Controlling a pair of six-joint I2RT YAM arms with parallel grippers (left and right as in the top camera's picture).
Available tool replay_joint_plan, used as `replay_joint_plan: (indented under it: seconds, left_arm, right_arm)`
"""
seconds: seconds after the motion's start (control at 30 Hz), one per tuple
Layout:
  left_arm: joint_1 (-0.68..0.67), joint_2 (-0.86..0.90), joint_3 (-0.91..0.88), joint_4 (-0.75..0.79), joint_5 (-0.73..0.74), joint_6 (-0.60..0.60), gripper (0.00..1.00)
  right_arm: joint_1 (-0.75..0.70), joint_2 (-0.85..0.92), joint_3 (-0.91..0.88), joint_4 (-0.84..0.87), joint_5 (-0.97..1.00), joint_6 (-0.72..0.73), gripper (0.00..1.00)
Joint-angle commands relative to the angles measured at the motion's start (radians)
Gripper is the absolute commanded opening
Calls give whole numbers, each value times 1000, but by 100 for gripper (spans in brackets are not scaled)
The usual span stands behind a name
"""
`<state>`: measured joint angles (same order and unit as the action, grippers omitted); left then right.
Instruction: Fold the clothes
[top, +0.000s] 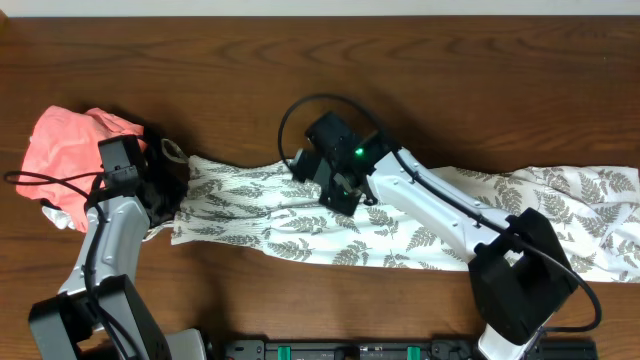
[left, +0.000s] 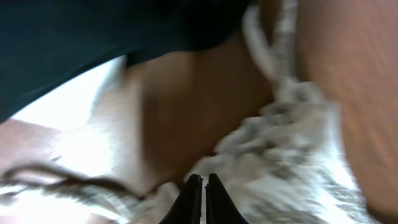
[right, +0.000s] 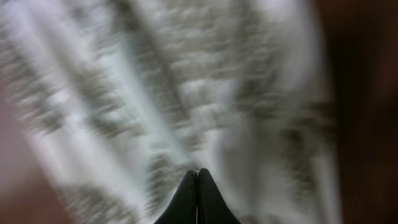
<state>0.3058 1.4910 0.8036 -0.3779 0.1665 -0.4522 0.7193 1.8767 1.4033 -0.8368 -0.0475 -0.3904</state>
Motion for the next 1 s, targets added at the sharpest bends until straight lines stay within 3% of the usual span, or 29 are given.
replay_joint_plan:
  seconds: [0.0, 0.17, 0.37, 0.67, 0.97]
  left_arm:
    - [4, -59, -1, 38, 124, 46, 6]
    - [-39, -177, -1, 124, 211, 158, 6]
    - [-218, -217, -1, 240, 211, 243, 6]
    - [-479, -44, -1, 395, 131, 241, 6]
    - [-528, 146, -1, 555, 131, 211, 6]
  right_arm:
    - [-29, -31, 19, 45, 193, 175, 1]
    - [-126, -45, 40, 70, 198, 321, 1]
    - [-264, -22, 36, 1, 98, 372, 2]
    - [-347, 28, -26, -10, 54, 379, 1]
    - [-345, 77, -104, -16, -14, 398, 1]
